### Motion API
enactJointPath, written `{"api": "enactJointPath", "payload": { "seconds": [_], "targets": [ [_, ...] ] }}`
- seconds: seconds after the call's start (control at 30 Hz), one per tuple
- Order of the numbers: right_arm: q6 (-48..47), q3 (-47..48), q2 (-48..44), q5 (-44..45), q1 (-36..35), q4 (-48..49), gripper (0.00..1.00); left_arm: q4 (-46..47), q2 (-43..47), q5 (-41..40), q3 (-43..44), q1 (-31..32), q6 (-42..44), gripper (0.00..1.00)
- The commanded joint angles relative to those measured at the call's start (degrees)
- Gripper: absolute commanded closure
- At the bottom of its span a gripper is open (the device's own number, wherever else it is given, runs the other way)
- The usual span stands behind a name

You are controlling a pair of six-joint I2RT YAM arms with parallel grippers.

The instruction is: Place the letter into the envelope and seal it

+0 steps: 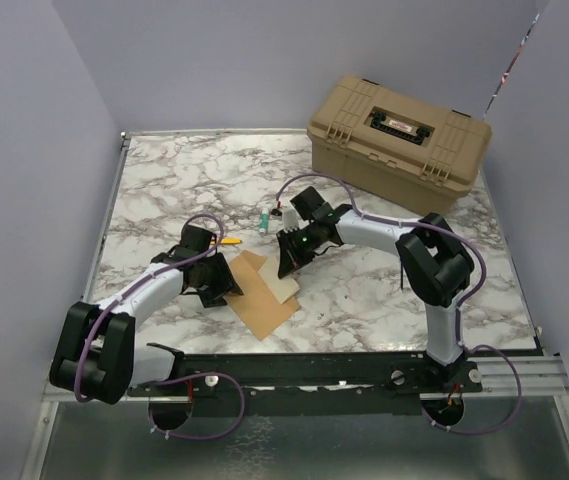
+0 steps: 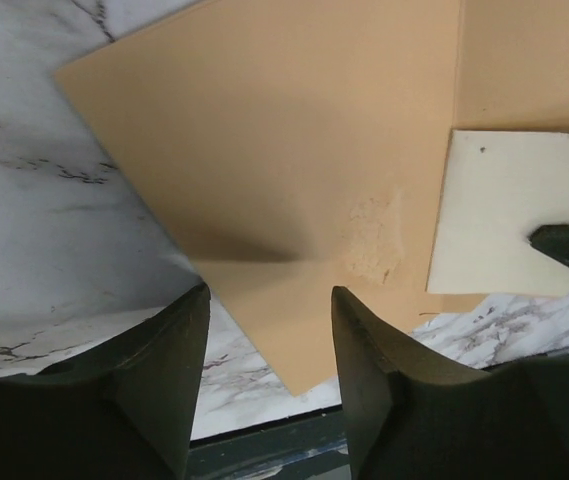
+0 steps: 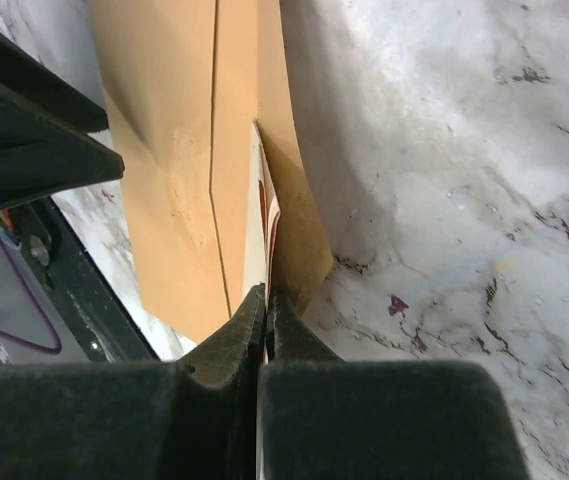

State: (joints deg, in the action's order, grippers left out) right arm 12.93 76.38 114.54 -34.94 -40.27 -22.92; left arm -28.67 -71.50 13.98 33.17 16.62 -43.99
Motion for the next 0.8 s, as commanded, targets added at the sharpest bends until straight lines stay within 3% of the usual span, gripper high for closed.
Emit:
{"api": "enactJointPath", "payload": {
  "seconds": [0.0,0.3,0.77],
  "targets": [
    [0.65,-0.43,0.78,5.80,-1.26,1.67,1.00,2.46,-3.00,-0.25,-1.74,-0.05,0.85,0.49],
    [11.30,3.02,2.86,10.76,-2.38,-0.12,1.00,5.32,-3.33,-4.36,-3.74,-0.10,-2.49,0.50],
    [16.77,5.38,4.93,11.71,-5.52,1.96,1.00,7.34,-4.31,-3.09,-4.60,-0.05,-2.27,0.52]
  ]
}}
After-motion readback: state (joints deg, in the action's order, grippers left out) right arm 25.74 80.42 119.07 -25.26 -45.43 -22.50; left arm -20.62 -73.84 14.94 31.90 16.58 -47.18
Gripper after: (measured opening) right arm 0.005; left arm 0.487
